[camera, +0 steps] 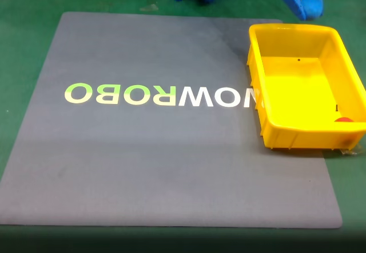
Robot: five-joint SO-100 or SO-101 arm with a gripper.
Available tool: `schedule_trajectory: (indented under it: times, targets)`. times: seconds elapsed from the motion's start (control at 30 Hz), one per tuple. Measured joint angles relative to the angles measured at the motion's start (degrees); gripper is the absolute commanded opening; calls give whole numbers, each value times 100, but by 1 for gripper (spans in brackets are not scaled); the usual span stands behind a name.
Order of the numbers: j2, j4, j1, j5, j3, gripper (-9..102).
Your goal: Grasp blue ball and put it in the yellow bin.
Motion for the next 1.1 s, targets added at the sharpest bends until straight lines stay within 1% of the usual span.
schedule_trajectory:
  times: [0.07,0.27,0.57,0.73,0.83,0.93,1.0,1.1]
  targets:
    - [-9,0,18,62,0,41]
    - [-44,0,79,176,0,42]
    - [-44,0,105,176,0,42]
    - [70,26,176,176,9,40]
    - [659,299,343,114,255,33]
    - [1503,721,712,-79,756,20]
    - [2162,940,1020,-255,1292,10]
    - [3349,1292,1512,-571,2408,0]
